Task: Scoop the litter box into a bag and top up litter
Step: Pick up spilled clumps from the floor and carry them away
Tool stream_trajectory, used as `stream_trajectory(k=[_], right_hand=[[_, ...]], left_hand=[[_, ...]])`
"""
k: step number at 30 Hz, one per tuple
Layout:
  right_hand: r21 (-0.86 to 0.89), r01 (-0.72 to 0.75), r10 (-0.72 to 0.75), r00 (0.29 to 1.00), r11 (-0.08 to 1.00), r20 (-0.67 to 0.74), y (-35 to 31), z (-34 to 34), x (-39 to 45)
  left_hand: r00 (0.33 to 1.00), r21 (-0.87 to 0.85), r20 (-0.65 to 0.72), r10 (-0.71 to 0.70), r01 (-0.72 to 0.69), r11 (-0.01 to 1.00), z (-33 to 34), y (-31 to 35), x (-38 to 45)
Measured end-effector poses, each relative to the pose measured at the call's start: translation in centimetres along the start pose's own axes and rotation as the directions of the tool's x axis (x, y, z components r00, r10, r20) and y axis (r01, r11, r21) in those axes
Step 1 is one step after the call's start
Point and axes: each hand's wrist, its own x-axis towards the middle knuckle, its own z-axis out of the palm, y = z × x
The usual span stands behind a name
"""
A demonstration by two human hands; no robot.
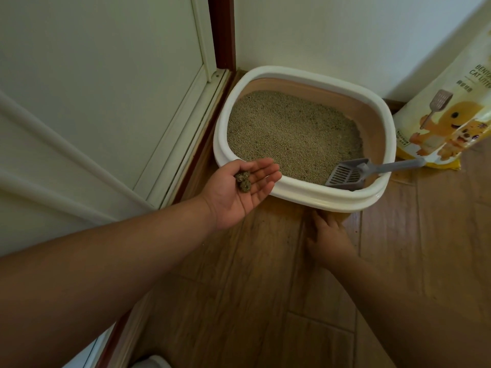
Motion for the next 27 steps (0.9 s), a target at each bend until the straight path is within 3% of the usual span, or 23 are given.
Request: stream_trajectory(k=[2, 7, 12, 14, 17, 20, 24, 27], right_hand=[[0.001, -0.016, 0.016, 0.998, 1.000, 0.054, 0.0, -0.3, 0.5], [0.026, -0.030, 0.031, 0.999, 0.999, -0.028, 0.1, 0.3, 0.4], [0.049, -0.055, 0.048, 0.991, 0.997, 0.125, -1.2, 0.5, -0.3], [0.095, -0.018, 0.007, 0.993, 0.995, 0.120, -2.2, 0.1, -0.4], [0.291, 0.121, -0.097, 0.991, 0.949, -0.094, -3.9, -1.0, -1.0], [0.452, 0.380, -0.226, 0.906, 0.807, -0.358, -6.1, -2.8, -1.8], [0.503, 0.566, -0.264, 0.793, 0.654, -0.549, -8.8, -5.7, -2.3], [0.463, 0.649, -0.299, 0.723, 0.604, -0.623, -10.5, -7.4, -2.5]], left_hand=[[1.000, 0.005, 0.014, -0.006, 0.005, 1.000, 0.1, 0.0, -0.2], [1.000, 0.014, 0.015, -0.012, 0.012, 1.000, 0.0, -0.1, -0.3], [1.000, 0.016, 0.012, -0.008, 0.008, 1.000, 0.0, -0.1, -0.1], [1.000, 0.016, 0.009, -0.003, 0.003, 1.000, -0.1, -0.1, 0.0], [1.000, 0.014, -0.010, 0.014, -0.014, 1.000, -0.1, -0.1, 0.3], [0.997, 0.012, -0.040, 0.066, -0.066, 0.998, -0.4, 0.0, 0.7], [0.988, 0.009, -0.074, 0.134, -0.134, 0.991, -0.8, 0.4, 0.9], [0.986, 0.019, -0.091, 0.141, -0.140, 0.990, -0.9, 0.5, 0.8]])
